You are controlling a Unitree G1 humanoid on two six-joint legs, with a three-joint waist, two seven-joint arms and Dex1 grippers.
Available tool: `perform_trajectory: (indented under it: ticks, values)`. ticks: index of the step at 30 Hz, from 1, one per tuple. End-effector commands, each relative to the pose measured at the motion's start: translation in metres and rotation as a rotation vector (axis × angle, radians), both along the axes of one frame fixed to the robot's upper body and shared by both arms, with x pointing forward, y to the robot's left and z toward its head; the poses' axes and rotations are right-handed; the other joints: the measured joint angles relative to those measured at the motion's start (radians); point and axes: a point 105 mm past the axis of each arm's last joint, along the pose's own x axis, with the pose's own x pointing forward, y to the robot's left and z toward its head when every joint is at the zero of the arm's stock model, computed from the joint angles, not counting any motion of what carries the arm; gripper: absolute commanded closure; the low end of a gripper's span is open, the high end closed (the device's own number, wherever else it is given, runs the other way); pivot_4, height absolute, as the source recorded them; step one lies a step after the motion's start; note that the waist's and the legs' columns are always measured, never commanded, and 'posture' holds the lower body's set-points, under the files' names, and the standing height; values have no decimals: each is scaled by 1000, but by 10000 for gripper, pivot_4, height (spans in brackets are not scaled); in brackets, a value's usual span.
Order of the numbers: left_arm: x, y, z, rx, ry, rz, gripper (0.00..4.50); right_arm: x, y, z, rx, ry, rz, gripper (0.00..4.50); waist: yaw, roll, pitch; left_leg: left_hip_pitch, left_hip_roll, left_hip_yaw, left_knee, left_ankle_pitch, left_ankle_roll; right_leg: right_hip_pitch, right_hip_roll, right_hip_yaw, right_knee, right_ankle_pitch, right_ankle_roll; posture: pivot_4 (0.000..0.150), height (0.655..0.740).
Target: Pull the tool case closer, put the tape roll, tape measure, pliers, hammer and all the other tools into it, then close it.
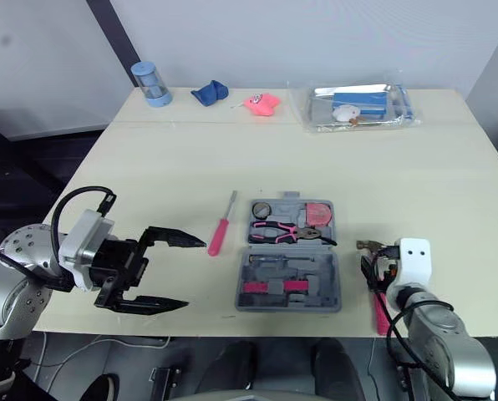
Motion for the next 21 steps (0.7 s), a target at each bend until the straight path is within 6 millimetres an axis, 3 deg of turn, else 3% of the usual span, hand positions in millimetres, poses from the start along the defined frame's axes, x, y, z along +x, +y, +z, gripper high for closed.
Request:
perform_trajectory:
  ticks: [1,8,12,21]
  values:
    - [0,9,6,31,-64,-27,0,-11,7,28,4,-59,238,972,0,0,0,0,0,0,0,0,0,0,0,0,0,0,0,1500,7400]
    - [-3,11,1,32,-47,-43,0,-7,0,44,-159,-87,709,972,-1,-2,0,1,1,1,1,0,0,1,1,1,0,0,0,1500,7400]
    - [1,17,-1,42,-45,-24,0,2,-8,40,-444,-60,1083,972,-2,-3,1,1,1,2,2,0,0,1,0,1,-1,0,0,1500,7400]
    - [1,17,0,18,-51,-13,0,25,-6,43,-785,-44,1748,972,-5,-3,3,0,2,2,2,0,0,1,1,1,-1,0,0,1500,7400]
